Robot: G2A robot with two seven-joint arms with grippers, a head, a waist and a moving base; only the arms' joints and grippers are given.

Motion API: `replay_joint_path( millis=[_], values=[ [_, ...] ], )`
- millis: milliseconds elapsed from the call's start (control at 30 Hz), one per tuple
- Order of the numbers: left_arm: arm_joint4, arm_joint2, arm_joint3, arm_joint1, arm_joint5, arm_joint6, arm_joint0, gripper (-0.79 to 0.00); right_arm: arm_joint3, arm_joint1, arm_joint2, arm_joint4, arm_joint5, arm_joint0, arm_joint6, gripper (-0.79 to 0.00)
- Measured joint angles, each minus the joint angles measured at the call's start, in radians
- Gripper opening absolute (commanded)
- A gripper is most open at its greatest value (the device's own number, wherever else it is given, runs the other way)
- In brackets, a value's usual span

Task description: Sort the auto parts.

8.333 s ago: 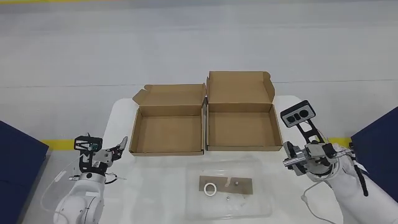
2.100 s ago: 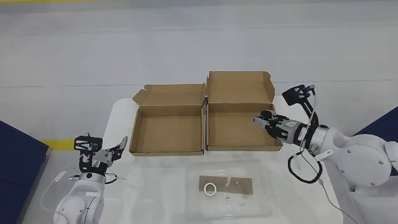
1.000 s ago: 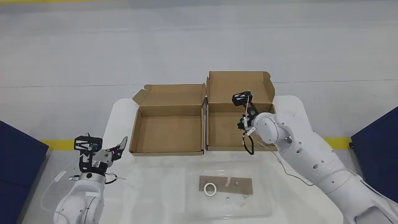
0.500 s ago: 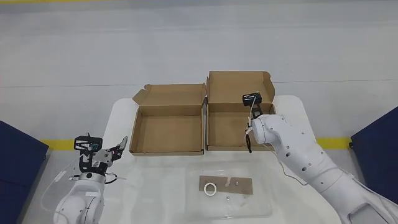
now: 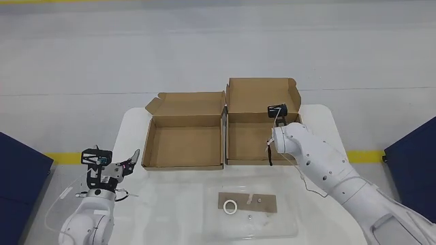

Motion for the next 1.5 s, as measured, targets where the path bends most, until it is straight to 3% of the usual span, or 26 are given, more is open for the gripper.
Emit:
replay_joint_path(
  millis=[1067,1200,1300,1467,1500],
  values=[
    [0.000,0.000,0.000,0.000,0.000,0.000,0.000,0.000,0.245,-0.103,0.007,0.007,0.000,0.049,-0.025,-0.785],
    [0.000,0.000,0.000,0.000,0.000,0.000,0.000,0.000,0.267,-0.114,0.010,0.008,-0.005,0.053,-0.029,-0.628],
    [0.000,0.000,0.000,0.000,0.000,0.000,0.000,0.000,0.281,-0.121,0.013,0.007,-0.008,0.055,-0.032,-0.585],
    [0.000,0.000,0.000,0.000,0.000,0.000,0.000,0.000,0.294,-0.130,0.022,0.002,-0.008,0.055,-0.040,-0.419],
    [0.000,0.000,0.000,0.000,0.000,0.000,0.000,0.000,0.294,-0.131,0.024,0.000,-0.007,0.055,-0.041,-0.246]
  ],
)
